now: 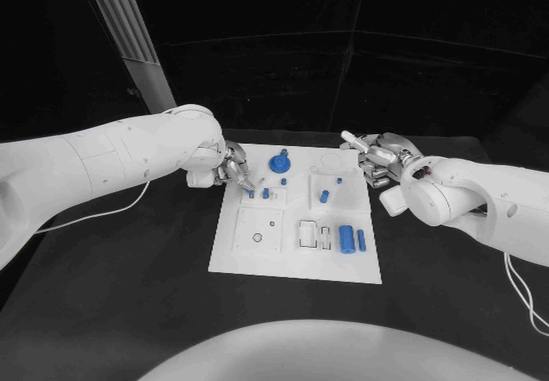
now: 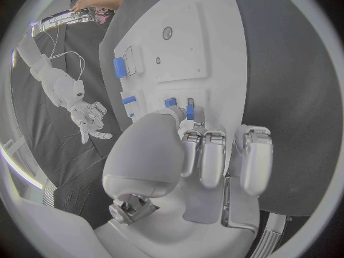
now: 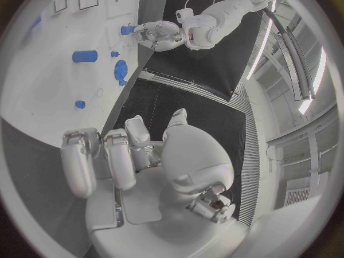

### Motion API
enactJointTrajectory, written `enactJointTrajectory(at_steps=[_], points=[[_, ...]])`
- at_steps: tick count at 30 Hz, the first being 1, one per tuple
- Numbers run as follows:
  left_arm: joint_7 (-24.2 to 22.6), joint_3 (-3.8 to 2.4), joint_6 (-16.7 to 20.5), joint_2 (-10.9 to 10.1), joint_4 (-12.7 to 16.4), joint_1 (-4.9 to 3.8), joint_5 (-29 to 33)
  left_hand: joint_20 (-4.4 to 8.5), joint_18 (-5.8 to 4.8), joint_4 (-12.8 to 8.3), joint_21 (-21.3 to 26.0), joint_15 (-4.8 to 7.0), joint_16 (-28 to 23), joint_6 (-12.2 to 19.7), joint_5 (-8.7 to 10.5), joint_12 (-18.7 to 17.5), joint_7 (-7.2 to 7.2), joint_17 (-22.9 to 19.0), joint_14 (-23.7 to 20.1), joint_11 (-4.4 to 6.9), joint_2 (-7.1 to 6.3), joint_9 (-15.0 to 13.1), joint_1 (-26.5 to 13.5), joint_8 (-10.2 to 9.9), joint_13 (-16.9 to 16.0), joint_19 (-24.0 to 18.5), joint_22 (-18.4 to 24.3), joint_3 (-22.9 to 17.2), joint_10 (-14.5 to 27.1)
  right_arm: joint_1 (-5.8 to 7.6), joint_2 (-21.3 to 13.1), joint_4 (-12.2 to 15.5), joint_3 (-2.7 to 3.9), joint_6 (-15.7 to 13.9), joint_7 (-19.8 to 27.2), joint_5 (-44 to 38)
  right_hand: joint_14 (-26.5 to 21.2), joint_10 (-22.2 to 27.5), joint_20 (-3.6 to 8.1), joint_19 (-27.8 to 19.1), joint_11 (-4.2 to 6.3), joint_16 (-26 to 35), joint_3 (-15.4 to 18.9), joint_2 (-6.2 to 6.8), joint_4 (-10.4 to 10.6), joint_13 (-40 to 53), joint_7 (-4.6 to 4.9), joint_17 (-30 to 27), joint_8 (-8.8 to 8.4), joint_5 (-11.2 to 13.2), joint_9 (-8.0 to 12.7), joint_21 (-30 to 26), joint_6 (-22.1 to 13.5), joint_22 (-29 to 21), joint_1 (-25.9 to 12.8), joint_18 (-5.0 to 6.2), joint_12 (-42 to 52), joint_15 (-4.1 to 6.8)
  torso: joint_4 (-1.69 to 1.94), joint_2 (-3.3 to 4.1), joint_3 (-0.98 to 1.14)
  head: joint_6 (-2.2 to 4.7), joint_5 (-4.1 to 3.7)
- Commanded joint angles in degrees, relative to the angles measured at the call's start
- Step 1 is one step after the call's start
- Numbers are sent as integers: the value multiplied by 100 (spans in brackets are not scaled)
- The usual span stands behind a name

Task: Assemble the parts on the task board

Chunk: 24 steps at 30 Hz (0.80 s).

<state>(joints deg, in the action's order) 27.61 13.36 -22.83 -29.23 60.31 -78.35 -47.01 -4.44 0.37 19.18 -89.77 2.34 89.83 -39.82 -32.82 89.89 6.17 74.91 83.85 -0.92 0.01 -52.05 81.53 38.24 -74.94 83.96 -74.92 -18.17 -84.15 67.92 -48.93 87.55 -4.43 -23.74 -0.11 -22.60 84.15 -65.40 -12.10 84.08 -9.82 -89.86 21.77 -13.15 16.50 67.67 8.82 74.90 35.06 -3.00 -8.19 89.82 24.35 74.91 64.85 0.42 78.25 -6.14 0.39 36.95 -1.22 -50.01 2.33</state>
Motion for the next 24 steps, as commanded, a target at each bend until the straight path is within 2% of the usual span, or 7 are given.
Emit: enactJointTrajectory(at_steps=[1,8,13,17,24], points=[[99,3,-108,19,-4,5,-23,-33,-37,-289,-23,-13,17,-160,5,11,-157,1509,615,-23,29,-4,-23,8,-1506,604,-1508,-332,-585,9,2,17,3,10,36,-16,585,41,-48,592,-17,-14,23,-26,2,-5,545,1510,38,24,5,18,-32,1509,9,-42,-15,-34,3,2,-1,1,4],[114,3,-168,50,-17,14,-23,-35,-37,-289,-23,-14,17,-156,10,11,-156,1509,615,-24,29,-4,-31,3,-1506,604,-1508,-346,-585,9,-2,20,3,13,35,-15,585,41,-48,592,-17,-14,23,-26,2,-5,545,1510,38,24,5,18,-32,1509,9,-42,-15,-34,4,1,1,1,-3],[147,3,-202,43,-23,20,-23,-36,-37,-289,-23,-16,17,-151,17,11,-154,1509,615,-25,28,-4,-41,-2,-1506,604,-1508,-362,-585,9,-3,21,3,22,39,-15,585,41,-48,592,-17,-14,23,-26,2,-5,545,1510,38,24,5,18,-32,1509,9,-42,-15,-34,2,-1,1,1,59],[169,3,-215,39,-39,24,-23,-36,-37,-289,-23,-16,17,-151,17,11,-154,1509,615,-25,28,-4,-41,-2,-1506,604,-1508,-362,-585,9,-7,18,3,25,38,-15,585,45,-49,592,-18,-14,26,-28,3,-10,546,1510,41,24,8,18,-34,1509,10,-42,-16,-35,19,-5,0,1,4],[177,3,-235,31,-44,43,-23,-38,-37,-291,-23,-17,17,-148,21,11,-153,1509,615,-26,25,-5,-45,-4,-1506,604,-1508,-371,-585,9,1,11,3,32,43,-15,585,45,-49,592,-18,-14,26,-28,3,-10,546,1510,41,24,8,18,-34,1509,10,-42,-16,-35,4,-6,1,1,-2]])
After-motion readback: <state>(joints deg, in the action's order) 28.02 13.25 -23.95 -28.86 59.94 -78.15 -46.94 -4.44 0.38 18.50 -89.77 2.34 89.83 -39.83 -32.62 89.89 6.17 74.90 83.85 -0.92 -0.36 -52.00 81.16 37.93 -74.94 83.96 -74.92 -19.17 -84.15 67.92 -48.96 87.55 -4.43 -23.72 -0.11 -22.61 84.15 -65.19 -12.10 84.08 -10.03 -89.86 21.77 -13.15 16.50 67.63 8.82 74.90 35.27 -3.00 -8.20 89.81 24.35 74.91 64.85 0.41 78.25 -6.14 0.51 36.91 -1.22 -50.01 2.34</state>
